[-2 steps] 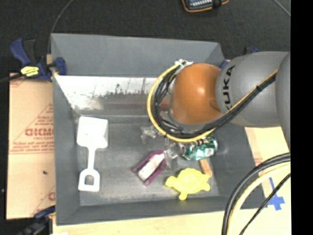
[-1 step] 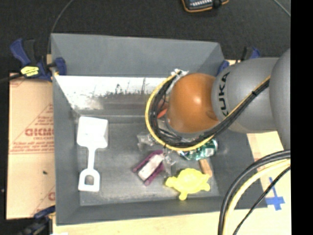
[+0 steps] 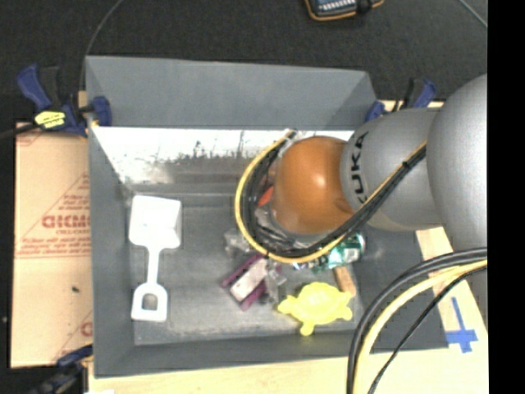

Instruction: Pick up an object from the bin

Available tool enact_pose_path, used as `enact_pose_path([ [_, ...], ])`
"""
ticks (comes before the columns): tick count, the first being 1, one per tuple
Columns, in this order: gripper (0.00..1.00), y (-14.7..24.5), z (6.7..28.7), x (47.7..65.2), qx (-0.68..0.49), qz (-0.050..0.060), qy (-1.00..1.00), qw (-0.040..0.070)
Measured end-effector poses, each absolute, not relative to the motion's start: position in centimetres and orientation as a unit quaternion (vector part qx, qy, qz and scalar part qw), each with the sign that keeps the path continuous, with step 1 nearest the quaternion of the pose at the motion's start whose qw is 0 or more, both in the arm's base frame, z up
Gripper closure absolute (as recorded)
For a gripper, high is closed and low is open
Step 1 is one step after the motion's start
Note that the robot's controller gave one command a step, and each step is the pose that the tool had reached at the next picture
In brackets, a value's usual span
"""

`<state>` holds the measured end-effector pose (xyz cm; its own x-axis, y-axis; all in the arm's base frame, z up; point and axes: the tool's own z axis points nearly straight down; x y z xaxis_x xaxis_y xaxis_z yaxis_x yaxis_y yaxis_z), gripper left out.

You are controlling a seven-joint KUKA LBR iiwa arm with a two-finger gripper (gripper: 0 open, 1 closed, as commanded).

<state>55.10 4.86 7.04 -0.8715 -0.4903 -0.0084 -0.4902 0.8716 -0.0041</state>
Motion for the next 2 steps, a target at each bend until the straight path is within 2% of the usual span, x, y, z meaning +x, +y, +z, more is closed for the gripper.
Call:
enact_pose_path([
  [1,1.00,5.55,7.07,54.42,-0.294,-0.002,0.956,0.006],
  [2,1.00,5.55,7.07,54.42,-0.294,-0.002,0.956,0.006],
])
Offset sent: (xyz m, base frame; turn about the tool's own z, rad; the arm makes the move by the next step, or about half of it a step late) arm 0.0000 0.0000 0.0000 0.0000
